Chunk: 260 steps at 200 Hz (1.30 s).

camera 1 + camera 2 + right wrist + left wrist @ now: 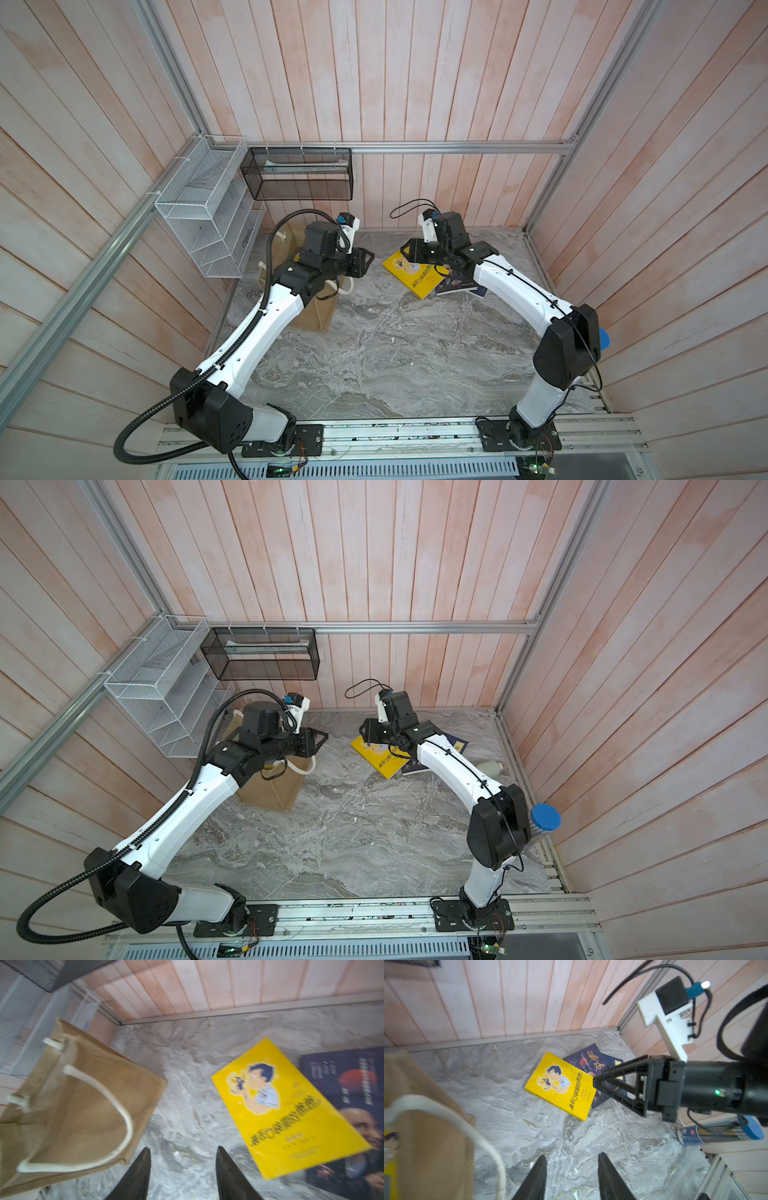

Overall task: Put the books into the canvas bag
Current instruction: Move the book to the center of the board.

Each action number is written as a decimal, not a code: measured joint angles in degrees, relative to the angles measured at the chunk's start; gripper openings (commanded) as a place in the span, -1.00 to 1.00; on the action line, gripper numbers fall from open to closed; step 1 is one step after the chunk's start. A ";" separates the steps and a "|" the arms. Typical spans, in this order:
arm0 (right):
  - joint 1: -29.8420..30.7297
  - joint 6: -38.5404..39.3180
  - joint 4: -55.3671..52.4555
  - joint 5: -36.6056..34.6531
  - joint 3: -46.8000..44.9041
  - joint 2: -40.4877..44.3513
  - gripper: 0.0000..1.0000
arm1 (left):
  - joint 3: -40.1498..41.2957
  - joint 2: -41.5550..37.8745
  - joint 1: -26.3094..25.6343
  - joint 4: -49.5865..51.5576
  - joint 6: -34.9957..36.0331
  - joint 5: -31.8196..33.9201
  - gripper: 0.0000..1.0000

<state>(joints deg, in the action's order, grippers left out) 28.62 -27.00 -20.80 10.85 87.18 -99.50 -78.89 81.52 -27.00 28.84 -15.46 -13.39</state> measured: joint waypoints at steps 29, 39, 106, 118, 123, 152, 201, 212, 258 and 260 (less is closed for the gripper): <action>-6.47 0.63 1.55 0.70 -5.44 0.31 0.14 | 2.36 5.27 -4.57 -4.90 -4.39 1.11 -0.14; -8.00 1.16 1.86 0.92 -5.75 0.26 0.15 | 2.93 7.45 -5.42 -6.38 -6.10 1.46 -0.14; -14.93 4.85 5.55 1.46 -0.76 -8.85 0.16 | 3.13 19.91 -6.29 -15.69 -15.80 1.68 -0.14; -15.50 5.60 5.70 1.46 0.96 -11.67 0.16 | 2.97 22.18 -6.27 -16.61 -16.81 1.64 -0.13; -15.69 5.81 5.75 1.46 1.84 -13.05 0.16 | 2.78 23.37 -6.27 -16.94 -17.20 1.62 -0.12; -15.93 7.21 5.57 1.44 7.02 -19.71 0.16 | 0.11 30.10 -6.12 -17.77 -19.37 1.46 -0.08; -15.93 9.07 4.35 1.86 15.74 -28.72 0.17 | -6.05 38.38 -4.59 -18.40 -22.77 1.44 -0.02; -15.98 9.46 3.76 2.21 17.57 -30.34 0.17 | -7.17 39.78 -4.04 -18.75 -23.43 1.25 -0.02; -15.98 10.36 2.12 5.07 19.10 -33.16 0.16 | -8.07 43.76 -2.10 -21.42 -25.62 -1.07 -0.02; -15.98 10.36 2.08 5.22 19.04 -33.16 0.16 | -8.07 43.91 -2.08 -21.55 -25.75 -1.16 -0.02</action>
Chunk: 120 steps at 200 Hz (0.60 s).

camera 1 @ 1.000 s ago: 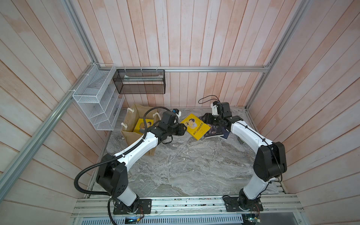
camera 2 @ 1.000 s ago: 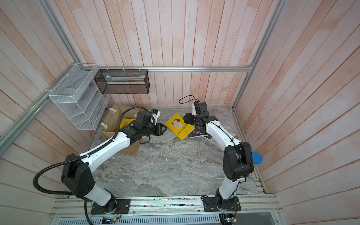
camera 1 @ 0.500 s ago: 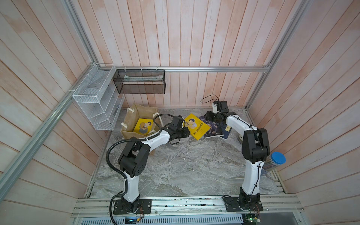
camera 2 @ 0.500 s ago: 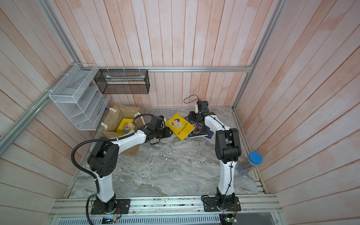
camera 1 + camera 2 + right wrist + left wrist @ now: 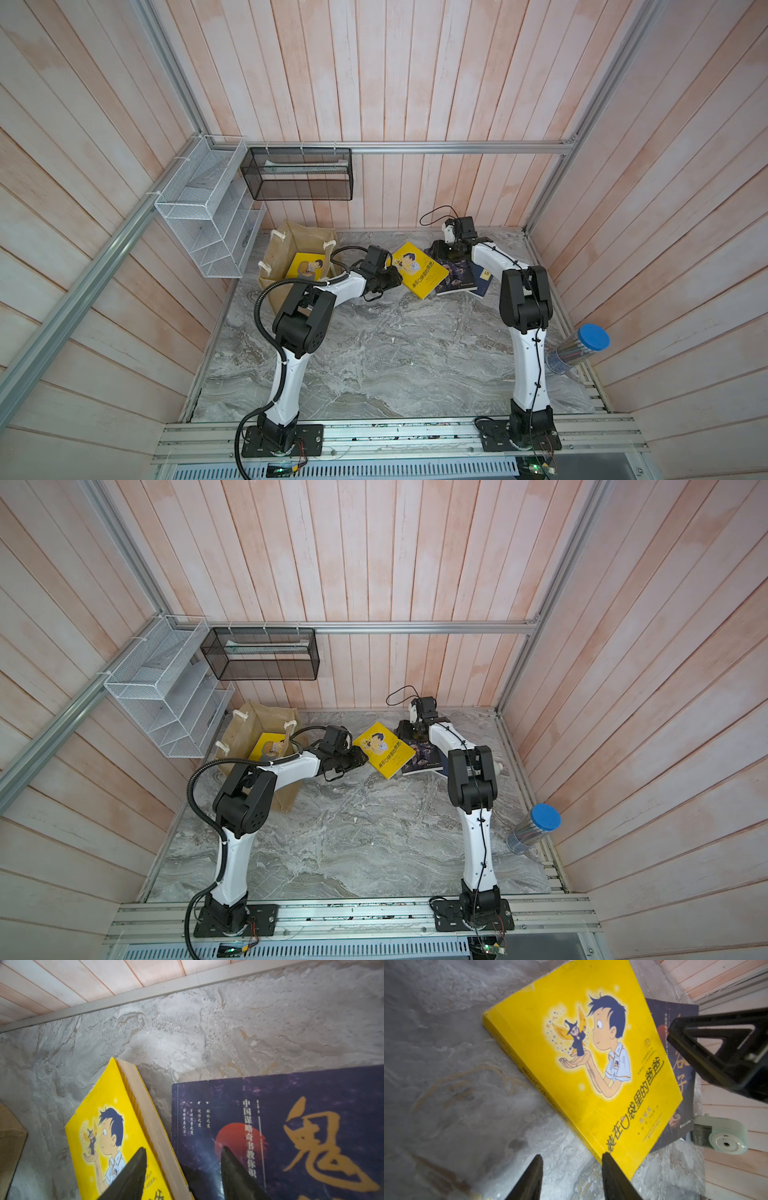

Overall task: Put the books into the canvas bag
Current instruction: Move the book to the center of the board.

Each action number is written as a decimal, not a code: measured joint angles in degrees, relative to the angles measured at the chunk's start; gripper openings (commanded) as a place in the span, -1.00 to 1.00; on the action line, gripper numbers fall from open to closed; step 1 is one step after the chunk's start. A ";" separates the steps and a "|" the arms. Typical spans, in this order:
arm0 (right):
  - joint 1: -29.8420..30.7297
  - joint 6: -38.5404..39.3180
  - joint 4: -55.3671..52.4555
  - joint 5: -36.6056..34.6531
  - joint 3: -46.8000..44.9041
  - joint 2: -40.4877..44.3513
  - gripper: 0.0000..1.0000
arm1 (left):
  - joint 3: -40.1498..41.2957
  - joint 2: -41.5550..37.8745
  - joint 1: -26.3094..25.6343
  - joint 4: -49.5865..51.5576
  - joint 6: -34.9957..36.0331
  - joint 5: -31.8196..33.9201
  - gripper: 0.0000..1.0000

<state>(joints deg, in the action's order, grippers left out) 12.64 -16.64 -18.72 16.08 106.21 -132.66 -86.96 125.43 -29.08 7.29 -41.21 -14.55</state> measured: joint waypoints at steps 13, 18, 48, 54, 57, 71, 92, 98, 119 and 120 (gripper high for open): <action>0.07 0.13 0.11 0.76 -0.63 0.00 0.15 | 0.00 0.94 0.31 -0.57 -0.24 -0.22 -0.02; 0.09 0.15 0.24 1.03 -1.03 0.00 0.15 | 0.00 1.20 0.33 -0.72 -0.33 -0.20 -0.02; 0.79 0.35 2.29 2.14 -4.63 0.59 0.14 | 0.04 1.46 0.55 -2.23 -0.87 -0.61 -0.02; 1.03 0.35 2.54 2.29 -5.42 1.05 0.12 | 0.09 1.46 0.59 -2.60 -1.09 -0.70 -0.02; 1.25 0.35 2.64 2.36 -5.90 1.36 0.11 | 0.17 1.46 0.59 -2.82 -1.14 -0.83 -0.02; 2.14 0.31 3.13 2.62 -7.74 2.40 0.05 | 0.96 1.46 0.66 -4.04 -1.60 -1.64 -0.02; 3.87 0.09 4.00 3.06 -11.32 4.39 -0.09 | 3.34 1.16 0.70 -7.26 -2.38 -3.10 -0.02; 4.39 0.02 4.00 3.21 -12.48 5.05 -0.15 | 4.17 0.87 0.72 -8.31 -2.64 -3.54 -0.02; 5.86 -0.72 4.24 2.80 -18.10 7.45 -0.32 | 8.94 -1.73 1.09 -10.73 -3.50 -4.33 -0.02; 5.90 -0.81 4.33 2.82 -18.27 7.52 -0.33 | 9.09 -1.81 1.14 -10.80 -3.52 -4.42 -0.02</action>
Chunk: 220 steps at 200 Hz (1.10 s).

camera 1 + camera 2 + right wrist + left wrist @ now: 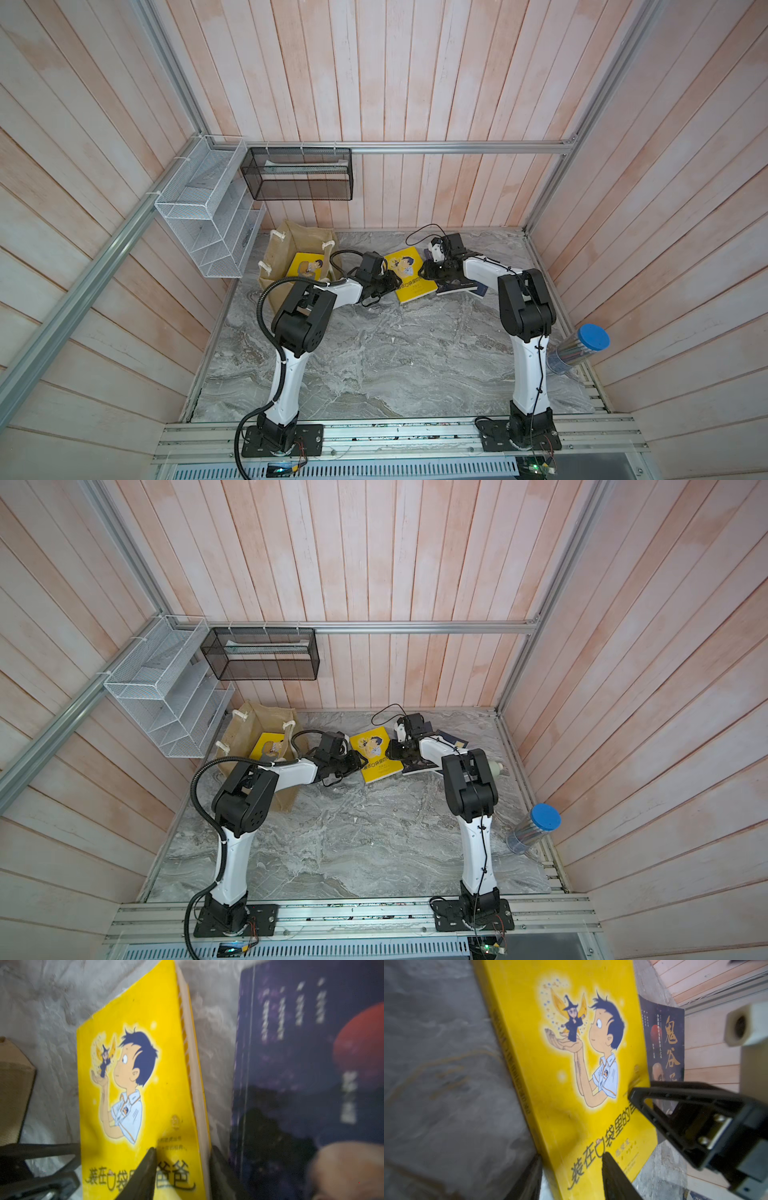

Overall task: Put the books into the canvas bag
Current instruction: Move the book to the center of the board, then pick up the book from the center of the board.

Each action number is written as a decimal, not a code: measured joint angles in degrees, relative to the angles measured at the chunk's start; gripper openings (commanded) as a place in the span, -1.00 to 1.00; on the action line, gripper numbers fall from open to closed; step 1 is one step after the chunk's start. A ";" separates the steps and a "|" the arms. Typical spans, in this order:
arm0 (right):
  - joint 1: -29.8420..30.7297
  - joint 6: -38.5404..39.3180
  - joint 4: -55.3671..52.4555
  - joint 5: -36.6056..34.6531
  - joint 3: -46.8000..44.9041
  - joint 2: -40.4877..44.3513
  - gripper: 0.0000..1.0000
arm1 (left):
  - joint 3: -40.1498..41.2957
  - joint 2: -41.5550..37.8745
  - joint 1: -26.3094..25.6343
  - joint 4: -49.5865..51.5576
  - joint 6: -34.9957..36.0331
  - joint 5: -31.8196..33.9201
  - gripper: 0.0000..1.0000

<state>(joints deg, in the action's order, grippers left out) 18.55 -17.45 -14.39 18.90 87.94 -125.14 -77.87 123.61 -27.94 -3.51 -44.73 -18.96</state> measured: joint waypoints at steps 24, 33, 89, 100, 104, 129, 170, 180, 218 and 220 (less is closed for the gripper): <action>1.88 -0.76 0.61 -0.50 -5.11 3.54 -0.41 | 5.68 -3.10 0.44 -2.69 -1.07 -2.29 -0.04; 2.84 -1.05 0.74 -1.29 -6.99 4.92 -0.43 | 7.93 -4.42 0.52 -3.43 -1.49 -3.15 -0.05; 9.84 -4.09 2.29 -4.07 -20.04 14.43 -0.48 | 24.72 -15.98 -0.94 -6.12 -4.39 -6.45 -0.07; 11.26 -4.96 2.54 -4.50 -22.38 16.20 -0.48 | 27.12 -17.64 -1.62 -6.64 -5.11 -7.32 -0.11; 11.74 -5.14 2.64 -4.61 -23.21 16.85 -0.48 | 28.17 -18.25 -1.84 -6.93 -5.53 -7.72 -0.13; 14.47 -6.88 3.48 -5.11 -27.89 20.37 -0.49 | 33.99 -22.12 -3.15 -8.68 -7.85 -9.14 -0.50; 17.05 -9.16 3.65 -6.60 -32.52 25.51 -0.34 | 36.57 -29.46 -3.87 -6.88 -7.82 -9.51 -0.96; 17.51 -9.53 2.95 -7.41 -32.96 27.50 -0.27 | 36.50 -31.54 -4.02 -5.44 -6.67 -9.22 -0.98; 18.23 -9.18 2.25 -10.23 -33.14 40.54 0.09 | 36.41 -41.22 -3.89 0.81 0.00 -6.86 -1.00; 18.21 -9.33 2.45 -10.27 -33.18 41.48 0.10 | 36.41 -41.86 -3.82 1.09 0.48 -6.86 -1.00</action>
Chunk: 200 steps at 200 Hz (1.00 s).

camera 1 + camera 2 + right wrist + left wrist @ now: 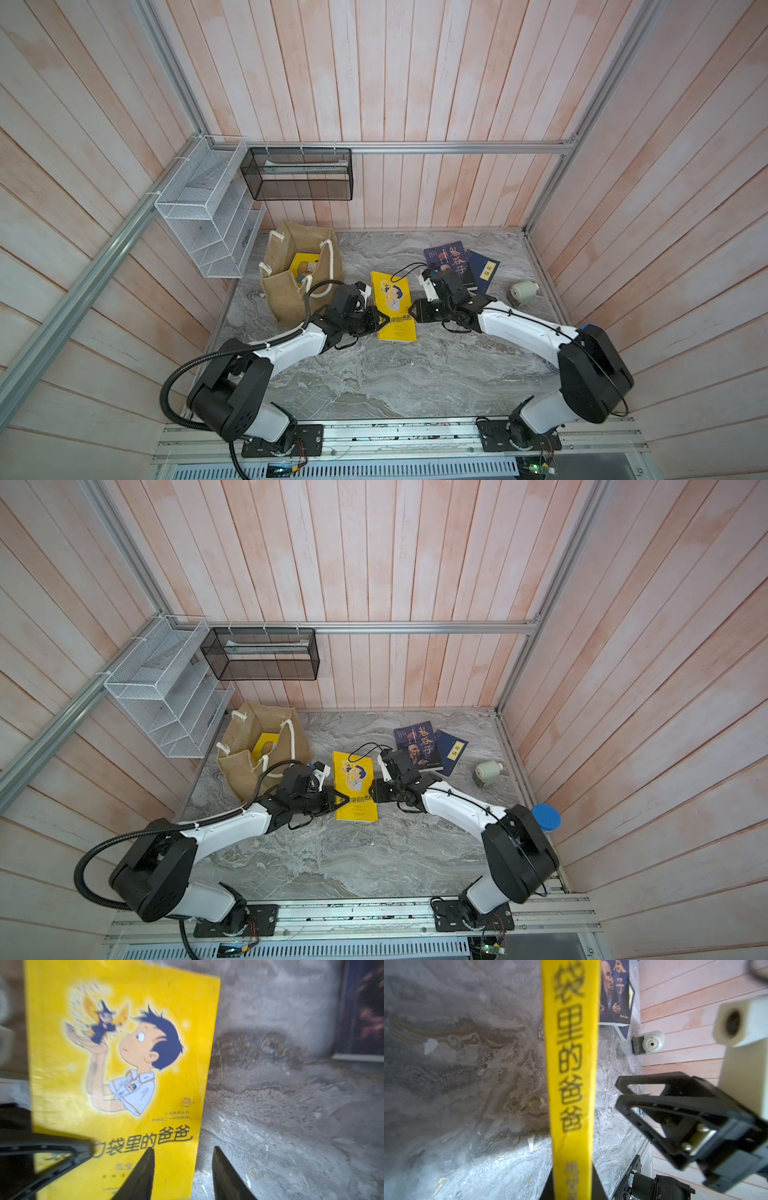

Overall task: Put the books into the canvas bag
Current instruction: Pick up the book from the center of the board.

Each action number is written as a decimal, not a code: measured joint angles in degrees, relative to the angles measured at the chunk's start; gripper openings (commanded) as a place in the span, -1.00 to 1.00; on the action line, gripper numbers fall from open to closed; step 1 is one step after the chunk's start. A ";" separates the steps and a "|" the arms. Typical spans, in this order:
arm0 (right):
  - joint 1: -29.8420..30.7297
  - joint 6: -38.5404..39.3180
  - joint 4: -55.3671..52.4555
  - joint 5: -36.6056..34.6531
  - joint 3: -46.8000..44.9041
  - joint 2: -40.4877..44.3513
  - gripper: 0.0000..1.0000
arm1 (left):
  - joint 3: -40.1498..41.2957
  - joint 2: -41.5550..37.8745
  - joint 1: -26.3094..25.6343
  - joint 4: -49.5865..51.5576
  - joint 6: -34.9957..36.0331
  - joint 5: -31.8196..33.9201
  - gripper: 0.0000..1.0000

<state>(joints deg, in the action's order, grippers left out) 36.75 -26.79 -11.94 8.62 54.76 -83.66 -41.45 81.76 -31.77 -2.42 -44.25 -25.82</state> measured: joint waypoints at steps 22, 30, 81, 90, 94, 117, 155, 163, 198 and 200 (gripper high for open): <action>-0.13 -0.02 3.69 0.04 -1.53 8.66 0.21 | 0.00 -5.60 1.07 2.08 4.17 -0.11 -1.00; -0.13 -0.09 5.40 0.37 -2.54 11.52 0.26 | 0.00 -7.72 1.62 2.64 5.64 -0.35 -1.00; -0.15 -1.95 12.44 5.51 -6.08 18.97 0.45 | 0.00 -19.45 4.46 2.56 13.92 -6.19 -1.00; -0.15 -2.21 13.18 6.69 -6.08 18.95 0.46 | 0.00 -20.46 4.66 1.79 14.64 -8.37 -1.00; -0.17 -2.27 13.49 7.30 -6.08 18.95 0.46 | 0.00 -20.76 4.72 1.29 14.71 -9.46 -1.00; -0.90 -3.63 15.30 11.47 -5.97 18.91 0.46 | 0.00 -21.07 4.87 -2.12 14.27 -15.04 -1.00; -4.42 -7.34 20.24 17.92 -6.12 19.12 0.47 | 0.00 -20.81 5.25 -9.22 10.34 -21.73 -1.00; -5.46 -8.41 22.23 19.74 -6.60 19.43 0.47 | 0.00 -20.70 5.44 -10.71 9.40 -22.64 -1.00; -8.04 -13.99 31.71 27.43 -10.71 20.37 0.42 | 0.00 -20.02 5.86 -15.39 6.47 -25.66 -1.00; -8.04 -14.23 32.35 27.91 -10.95 20.35 0.41 | 0.00 -19.98 5.84 -15.52 6.45 -25.75 -1.00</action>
<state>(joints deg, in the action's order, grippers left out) 28.71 -41.01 20.40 36.53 43.81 -63.31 -41.45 61.78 -25.93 -17.93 -37.80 -51.57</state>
